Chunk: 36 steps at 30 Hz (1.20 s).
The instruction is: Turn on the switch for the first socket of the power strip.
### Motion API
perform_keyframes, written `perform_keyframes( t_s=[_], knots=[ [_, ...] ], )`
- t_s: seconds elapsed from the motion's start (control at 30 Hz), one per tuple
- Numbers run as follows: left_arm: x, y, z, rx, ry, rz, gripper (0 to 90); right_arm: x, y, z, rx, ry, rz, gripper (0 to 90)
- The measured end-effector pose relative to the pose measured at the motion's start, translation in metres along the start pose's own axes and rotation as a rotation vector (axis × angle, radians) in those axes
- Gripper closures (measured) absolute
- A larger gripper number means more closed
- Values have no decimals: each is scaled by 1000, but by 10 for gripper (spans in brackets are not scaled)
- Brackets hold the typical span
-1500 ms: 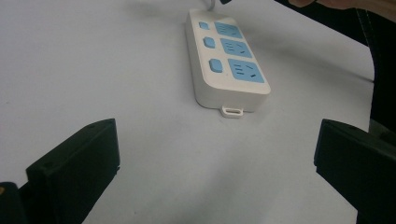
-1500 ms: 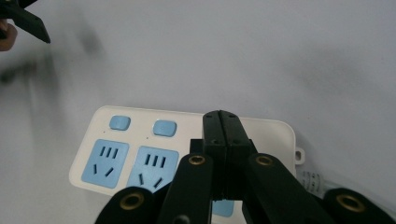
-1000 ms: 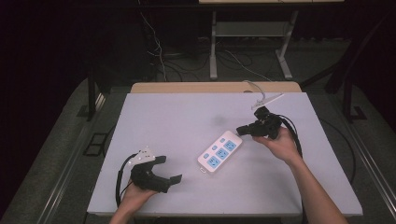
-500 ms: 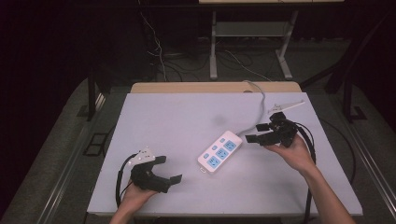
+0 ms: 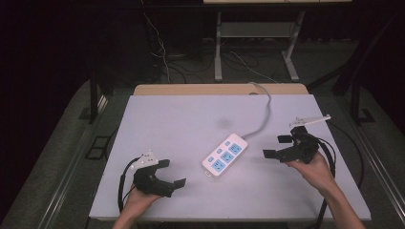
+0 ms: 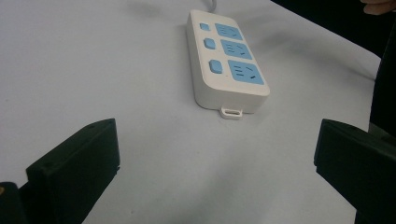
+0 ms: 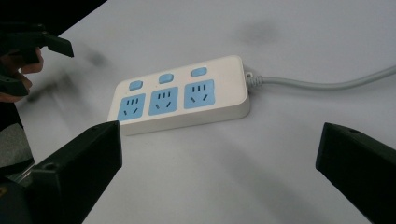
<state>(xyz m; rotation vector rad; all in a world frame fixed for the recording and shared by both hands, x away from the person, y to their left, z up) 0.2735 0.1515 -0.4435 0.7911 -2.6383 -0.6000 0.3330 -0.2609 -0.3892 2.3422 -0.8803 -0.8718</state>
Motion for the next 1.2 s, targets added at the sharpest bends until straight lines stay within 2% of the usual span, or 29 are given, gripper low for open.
perform_keyframes(
  t_s=[0.5, 0.8, 0.93, 1.2],
  knots=[
    [1, 1, 0, 3, 2, -4, 0, -3, 13, 42, 40, -33, 1, 1],
    [1, 1, 0, 0, -1, -4, 0, -7, 10, 70, 58, -29, 17, 1],
    [1, 1, 0, 1, 2, -5, 0, -11, 7, 79, 62, -12, 16, 1],
    [1, 1, 0, 1, 2, -5, 0, -10, 3, 94, 68, -30, 19, 1]
  ],
)
Point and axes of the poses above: each handheld gripper's, and its own axes: y roughly backward along the jaws, z roughly out of its underside, x roughly to its right, the point moved 3 cm from there along -y, roughly forward along the jaws, and after that the axes turned 6 degrees about -y, right-handed, at the moved point
